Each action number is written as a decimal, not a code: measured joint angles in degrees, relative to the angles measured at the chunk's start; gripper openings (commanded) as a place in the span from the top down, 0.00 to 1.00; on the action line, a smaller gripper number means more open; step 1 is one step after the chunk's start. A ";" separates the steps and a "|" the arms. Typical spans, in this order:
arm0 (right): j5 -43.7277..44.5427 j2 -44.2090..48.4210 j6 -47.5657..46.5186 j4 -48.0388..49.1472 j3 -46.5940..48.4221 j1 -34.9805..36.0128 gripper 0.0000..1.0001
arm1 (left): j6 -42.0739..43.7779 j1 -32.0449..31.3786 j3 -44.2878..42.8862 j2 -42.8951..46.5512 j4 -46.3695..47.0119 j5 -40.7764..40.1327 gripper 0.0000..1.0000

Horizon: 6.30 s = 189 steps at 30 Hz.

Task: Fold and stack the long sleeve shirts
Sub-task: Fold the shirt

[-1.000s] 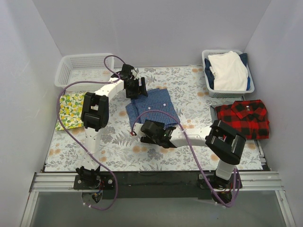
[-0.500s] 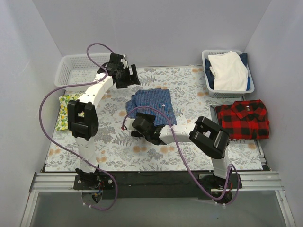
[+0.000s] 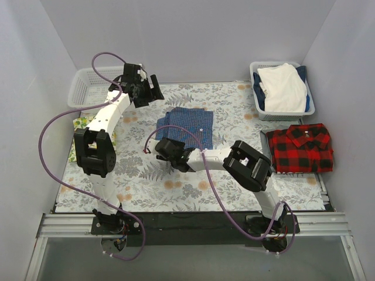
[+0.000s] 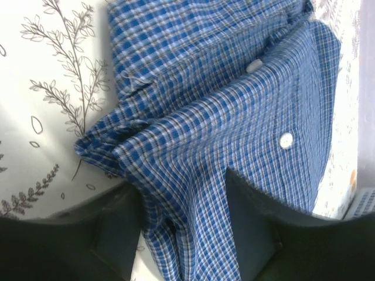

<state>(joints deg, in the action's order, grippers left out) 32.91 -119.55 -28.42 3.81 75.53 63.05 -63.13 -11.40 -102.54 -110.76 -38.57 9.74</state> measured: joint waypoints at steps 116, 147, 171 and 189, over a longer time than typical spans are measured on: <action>-48.59 11.28 42.45 -28.37 5.57 -38.88 0.39 | -7.98 0.31 33.09 -1.29 30.58 21.49 0.02; -43.60 4.63 48.83 -32.61 8.61 -41.24 0.45 | -9.92 -5.09 16.11 -7.26 29.68 28.81 1.00; -37.29 1.84 48.15 -38.18 12.11 -42.77 0.50 | -4.98 -5.18 20.87 -0.20 10.03 2.93 0.23; -37.31 9.97 47.60 -36.85 11.91 -45.31 0.11 | -3.69 -15.85 20.63 -1.49 19.30 10.05 0.22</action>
<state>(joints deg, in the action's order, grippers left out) -4.40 -109.58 19.18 -33.04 87.44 17.74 -66.83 -27.24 -81.91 -112.25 -19.27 19.79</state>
